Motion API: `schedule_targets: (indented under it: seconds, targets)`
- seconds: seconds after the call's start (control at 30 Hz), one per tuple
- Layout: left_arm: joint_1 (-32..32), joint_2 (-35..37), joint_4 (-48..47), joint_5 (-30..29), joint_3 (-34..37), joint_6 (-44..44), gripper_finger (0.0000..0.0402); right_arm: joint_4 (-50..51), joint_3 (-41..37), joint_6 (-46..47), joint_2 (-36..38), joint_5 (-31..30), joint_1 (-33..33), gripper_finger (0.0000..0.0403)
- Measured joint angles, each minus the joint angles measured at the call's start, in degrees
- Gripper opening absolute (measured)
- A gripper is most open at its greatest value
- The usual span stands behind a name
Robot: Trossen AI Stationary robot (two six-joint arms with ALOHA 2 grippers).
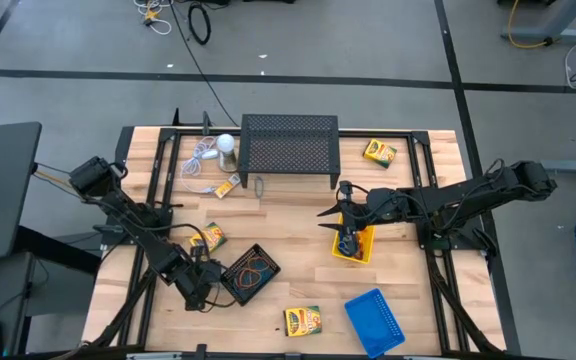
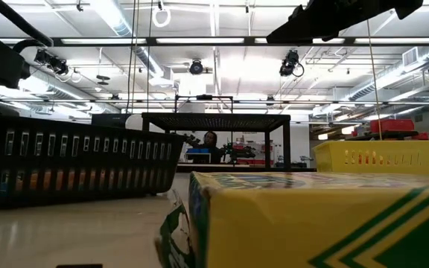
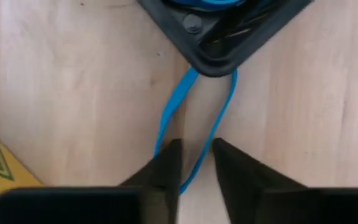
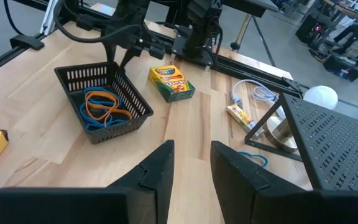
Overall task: Pick & Place Office Desk Supplies
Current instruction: Put the blue rubber band into the black basket
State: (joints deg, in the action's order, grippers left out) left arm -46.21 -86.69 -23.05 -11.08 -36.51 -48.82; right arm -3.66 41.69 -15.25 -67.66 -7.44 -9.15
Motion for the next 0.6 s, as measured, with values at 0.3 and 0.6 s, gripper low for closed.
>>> schedule_targets:
  seconds: [0.3,0.6]
  targets:
    - [-3.4,-0.2,0.8,1.9,-1.4,0.2,0.0004,0.0,0.0,0.6,0.0,0.0,0.0,0.0112]
    - [-7.2,-0.2,0.6,1.2,-6.0,-0.1,0.0002,0.0,0.0,0.6,0.0,0.0,0.0,0.0112]
